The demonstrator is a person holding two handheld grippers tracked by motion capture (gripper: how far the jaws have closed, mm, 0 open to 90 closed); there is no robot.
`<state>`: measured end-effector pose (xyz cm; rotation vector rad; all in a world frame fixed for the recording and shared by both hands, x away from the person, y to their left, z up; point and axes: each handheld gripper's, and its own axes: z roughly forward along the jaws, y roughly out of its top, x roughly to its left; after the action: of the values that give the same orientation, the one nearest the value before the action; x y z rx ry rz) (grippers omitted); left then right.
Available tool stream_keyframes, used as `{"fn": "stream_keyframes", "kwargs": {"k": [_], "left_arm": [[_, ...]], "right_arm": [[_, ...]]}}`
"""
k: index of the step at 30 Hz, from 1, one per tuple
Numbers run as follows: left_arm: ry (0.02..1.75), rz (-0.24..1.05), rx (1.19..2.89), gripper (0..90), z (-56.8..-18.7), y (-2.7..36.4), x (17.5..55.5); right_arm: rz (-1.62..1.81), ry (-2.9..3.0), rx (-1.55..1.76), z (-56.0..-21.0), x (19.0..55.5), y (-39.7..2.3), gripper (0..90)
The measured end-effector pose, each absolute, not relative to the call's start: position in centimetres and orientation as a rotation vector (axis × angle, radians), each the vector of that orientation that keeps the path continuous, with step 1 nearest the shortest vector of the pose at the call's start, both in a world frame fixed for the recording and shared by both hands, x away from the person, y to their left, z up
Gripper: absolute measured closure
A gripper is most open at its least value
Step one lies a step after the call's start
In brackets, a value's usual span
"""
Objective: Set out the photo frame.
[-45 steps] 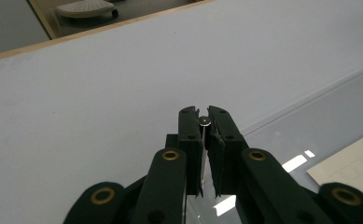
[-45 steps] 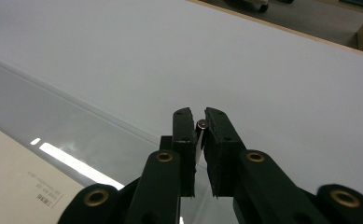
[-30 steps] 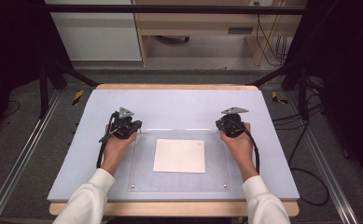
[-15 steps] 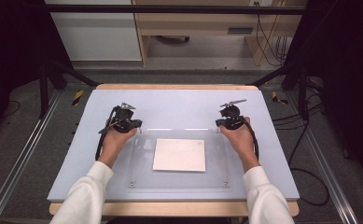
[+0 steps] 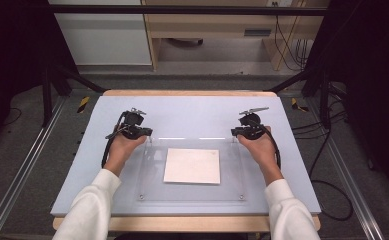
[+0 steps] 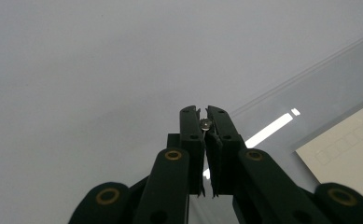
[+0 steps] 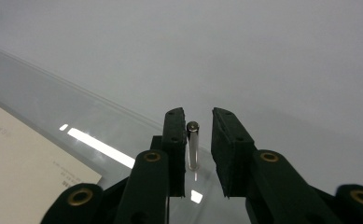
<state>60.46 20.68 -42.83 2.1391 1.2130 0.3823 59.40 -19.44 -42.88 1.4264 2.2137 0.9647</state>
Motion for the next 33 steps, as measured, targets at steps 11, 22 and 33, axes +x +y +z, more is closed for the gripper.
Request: {"fn": "stream_keyframes", "kwargs": {"k": [11, 22, 33], "left_arm": [[1.234, 0.367, 2.197, 85.0, -42.4, 20.3, 60.8], [1.283, 0.342, 2.191, 85.0, -42.3, 20.2, 61.1], [1.307, 0.311, 2.193, 85.0, -42.2, 20.1, 61.7]], "right_arm": [[1.098, 2.031, 1.191, -41.5, 51.6, -21.9, 43.7], [1.125, 1.972, 1.143, -42.7, 45.0, -22.9, 14.8], [1.067, 2.092, 0.976, -43.6, 42.1, -23.1, 18.3]]}}
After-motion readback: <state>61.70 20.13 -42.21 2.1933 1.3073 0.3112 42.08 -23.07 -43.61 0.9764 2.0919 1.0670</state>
